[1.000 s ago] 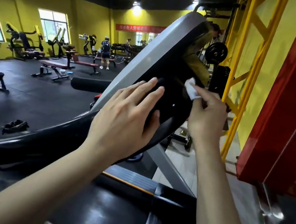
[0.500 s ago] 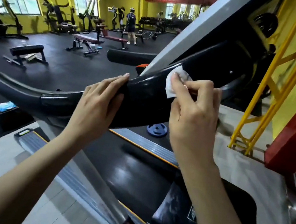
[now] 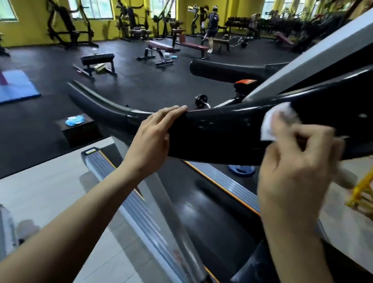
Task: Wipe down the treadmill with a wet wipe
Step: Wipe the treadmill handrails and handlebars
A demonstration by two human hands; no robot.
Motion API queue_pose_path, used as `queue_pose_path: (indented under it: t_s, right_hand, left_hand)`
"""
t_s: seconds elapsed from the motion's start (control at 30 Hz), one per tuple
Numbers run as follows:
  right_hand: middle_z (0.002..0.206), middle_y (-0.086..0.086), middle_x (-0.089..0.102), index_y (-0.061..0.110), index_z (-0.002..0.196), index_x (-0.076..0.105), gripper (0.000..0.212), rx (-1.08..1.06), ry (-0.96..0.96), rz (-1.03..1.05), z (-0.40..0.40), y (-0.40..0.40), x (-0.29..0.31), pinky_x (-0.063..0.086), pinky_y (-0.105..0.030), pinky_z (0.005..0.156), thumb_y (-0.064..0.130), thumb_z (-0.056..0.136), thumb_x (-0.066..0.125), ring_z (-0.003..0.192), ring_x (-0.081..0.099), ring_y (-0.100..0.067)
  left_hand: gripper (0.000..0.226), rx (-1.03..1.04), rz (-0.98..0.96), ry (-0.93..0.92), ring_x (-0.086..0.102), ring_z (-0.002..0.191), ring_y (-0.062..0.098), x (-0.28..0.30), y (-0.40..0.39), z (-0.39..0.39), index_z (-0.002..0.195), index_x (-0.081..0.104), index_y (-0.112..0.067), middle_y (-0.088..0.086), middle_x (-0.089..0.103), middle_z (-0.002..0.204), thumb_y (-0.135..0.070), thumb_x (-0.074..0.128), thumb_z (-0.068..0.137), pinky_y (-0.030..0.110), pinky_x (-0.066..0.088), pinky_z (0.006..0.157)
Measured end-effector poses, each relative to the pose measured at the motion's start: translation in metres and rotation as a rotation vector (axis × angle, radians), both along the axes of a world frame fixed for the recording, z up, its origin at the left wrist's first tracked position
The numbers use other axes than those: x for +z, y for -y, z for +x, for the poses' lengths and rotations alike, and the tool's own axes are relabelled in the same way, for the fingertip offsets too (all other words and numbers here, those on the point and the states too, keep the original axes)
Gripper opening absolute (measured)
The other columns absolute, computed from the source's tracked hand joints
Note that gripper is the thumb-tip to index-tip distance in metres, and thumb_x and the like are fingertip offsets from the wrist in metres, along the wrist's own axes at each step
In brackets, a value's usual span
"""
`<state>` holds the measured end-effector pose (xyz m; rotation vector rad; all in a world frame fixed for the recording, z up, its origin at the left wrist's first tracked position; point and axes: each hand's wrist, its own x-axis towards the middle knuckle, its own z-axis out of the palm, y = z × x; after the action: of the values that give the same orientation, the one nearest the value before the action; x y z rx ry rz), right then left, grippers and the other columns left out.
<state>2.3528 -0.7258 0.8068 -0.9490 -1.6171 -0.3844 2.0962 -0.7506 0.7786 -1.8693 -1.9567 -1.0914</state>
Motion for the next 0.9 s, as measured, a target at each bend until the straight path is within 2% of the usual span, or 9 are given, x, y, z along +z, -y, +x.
queue_pose_path:
  t_s: [0.13,0.27,0.33,0.47,0.6,0.73,0.77,0.83,0.9]
  right_hand:
    - [0.104,-0.016,0.058,0.013,0.128,0.067,0.041,0.056,0.053,-0.048,-0.052,0.007,-0.034,0.043,-0.035,0.087,-0.006,0.092,0.060,0.091,0.047,-0.030]
    - [0.106,-0.014,0.058,0.012,0.128,0.066,0.038,0.064,0.119,-0.051,-0.091,0.008,-0.047,0.046,-0.033,0.089,-0.005,0.096,0.055,0.093,0.050,-0.029]
    - [0.106,-0.014,0.057,0.012,0.128,0.066,0.037,0.069,0.146,-0.062,-0.111,0.009,-0.053,0.047,-0.034,0.089,-0.004,0.097,0.053,0.093,0.049,-0.028]
    - [0.108,-0.015,0.057,0.011,0.128,0.066,0.035,0.070,0.176,-0.084,-0.153,0.006,-0.063,0.047,-0.037,0.091,-0.001,0.099,0.050,0.093,0.050,-0.031]
    - [0.108,-0.019,0.058,0.009,0.127,0.067,0.036,0.037,0.141,-0.103,-0.194,0.003,-0.067,0.046,-0.039,0.088,-0.004,0.098,0.051,0.094,0.046,-0.030]
    - [0.107,-0.022,0.059,0.008,0.125,0.069,0.034,-0.121,0.055,-0.064,-0.240,0.001,-0.073,0.034,-0.019,0.098,-0.004,0.097,0.053,0.092,0.052,-0.034]
    - [0.106,-0.022,0.059,0.009,0.124,0.069,0.034,-0.173,0.028,-0.049,-0.252,0.000,-0.075,0.035,-0.019,0.097,-0.004,0.098,0.052,0.091,0.053,-0.036]
    - [0.109,-0.023,0.057,0.010,0.127,0.067,0.034,-0.269,-0.021,-0.067,-0.272,0.000,-0.081,0.046,-0.030,0.089,0.000,0.100,0.048,0.093,0.054,-0.038]
    - [0.114,-0.018,0.053,0.012,0.131,0.065,0.036,-0.376,-0.111,-0.118,-0.290,0.004,-0.084,0.049,-0.039,0.085,0.007,0.101,0.045,0.097,0.053,-0.037]
  left_hand:
    - [0.091,0.041,-0.085,0.065,0.049,0.136,0.026,-0.002,0.006,-0.038,0.147,0.051,-0.020,0.004,0.052,0.147,0.017,0.041,0.065,0.041,0.038,0.116]
    - [0.091,0.085,-0.128,0.090,0.046,0.138,0.024,-0.011,0.012,-0.079,0.148,0.052,-0.020,0.004,0.051,0.151,0.020,0.043,0.066,0.031,0.033,0.118]
    - [0.092,0.086,-0.144,0.090,0.046,0.137,0.025,-0.020,0.012,-0.102,0.149,0.051,-0.022,0.003,0.049,0.152,0.020,0.043,0.067,0.031,0.032,0.118]
    - [0.088,0.088,-0.145,0.064,0.049,0.135,0.027,-0.034,0.001,-0.158,0.146,0.054,-0.029,0.000,0.053,0.150,0.007,0.036,0.068,0.045,0.038,0.115]
    - [0.082,-0.015,-0.104,-0.037,0.054,0.128,0.025,-0.041,-0.017,-0.210,0.139,0.060,-0.028,-0.001,0.059,0.141,-0.009,0.026,0.067,0.046,0.043,0.108]
    - [0.070,-0.091,0.017,-0.177,0.052,0.130,0.026,-0.062,-0.030,-0.236,0.145,0.055,-0.021,0.000,0.056,0.144,-0.002,0.034,0.081,0.044,0.039,0.111]
    - [0.068,-0.108,0.053,-0.192,0.050,0.134,0.027,-0.070,-0.031,-0.239,0.147,0.053,-0.019,0.002,0.054,0.148,0.000,0.036,0.084,0.045,0.037,0.113]
    - [0.070,-0.182,0.089,-0.213,0.045,0.140,0.029,-0.081,-0.034,-0.250,0.151,0.047,-0.015,0.004,0.049,0.153,0.005,0.043,0.084,0.047,0.033,0.116]
    - [0.069,-0.260,0.108,-0.231,0.044,0.141,0.028,-0.082,-0.036,-0.267,0.151,0.046,-0.014,0.002,0.046,0.156,0.005,0.046,0.085,0.048,0.032,0.116]
